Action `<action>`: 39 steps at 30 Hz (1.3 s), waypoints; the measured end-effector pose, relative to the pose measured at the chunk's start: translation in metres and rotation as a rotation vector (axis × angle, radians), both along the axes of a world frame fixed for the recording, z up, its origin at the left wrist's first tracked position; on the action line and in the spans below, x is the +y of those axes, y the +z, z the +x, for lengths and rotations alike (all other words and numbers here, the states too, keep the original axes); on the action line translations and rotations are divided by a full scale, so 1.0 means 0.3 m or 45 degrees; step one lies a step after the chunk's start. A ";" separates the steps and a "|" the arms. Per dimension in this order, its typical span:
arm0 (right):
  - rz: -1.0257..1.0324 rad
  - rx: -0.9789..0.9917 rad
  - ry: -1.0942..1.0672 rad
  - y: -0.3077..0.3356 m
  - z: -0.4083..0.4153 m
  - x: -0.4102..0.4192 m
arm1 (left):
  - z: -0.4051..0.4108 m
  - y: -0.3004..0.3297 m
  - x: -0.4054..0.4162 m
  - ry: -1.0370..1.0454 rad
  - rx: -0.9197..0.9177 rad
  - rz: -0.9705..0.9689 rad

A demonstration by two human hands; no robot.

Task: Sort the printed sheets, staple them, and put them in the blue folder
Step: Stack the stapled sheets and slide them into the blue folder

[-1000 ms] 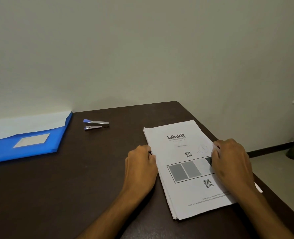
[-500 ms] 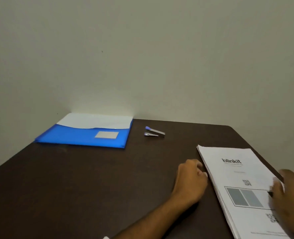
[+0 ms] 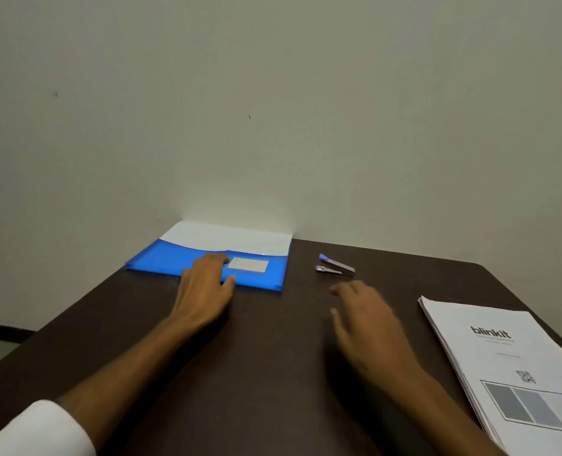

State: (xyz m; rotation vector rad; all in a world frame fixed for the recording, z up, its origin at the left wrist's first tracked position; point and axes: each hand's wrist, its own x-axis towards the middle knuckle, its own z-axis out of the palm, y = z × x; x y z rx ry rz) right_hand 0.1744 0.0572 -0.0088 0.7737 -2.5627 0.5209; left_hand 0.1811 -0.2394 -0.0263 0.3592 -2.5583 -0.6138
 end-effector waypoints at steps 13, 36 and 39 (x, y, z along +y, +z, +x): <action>0.248 -0.258 0.141 -0.085 -0.219 -0.473 | -0.015 -0.097 -0.105 -0.047 -0.184 -0.379; 0.359 -0.116 0.055 -0.196 0.207 -0.304 | 0.308 -0.130 -0.009 -0.199 0.079 -0.580; 0.451 0.154 0.043 -0.237 0.346 -0.272 | 0.447 -0.132 0.004 -0.208 0.090 -0.566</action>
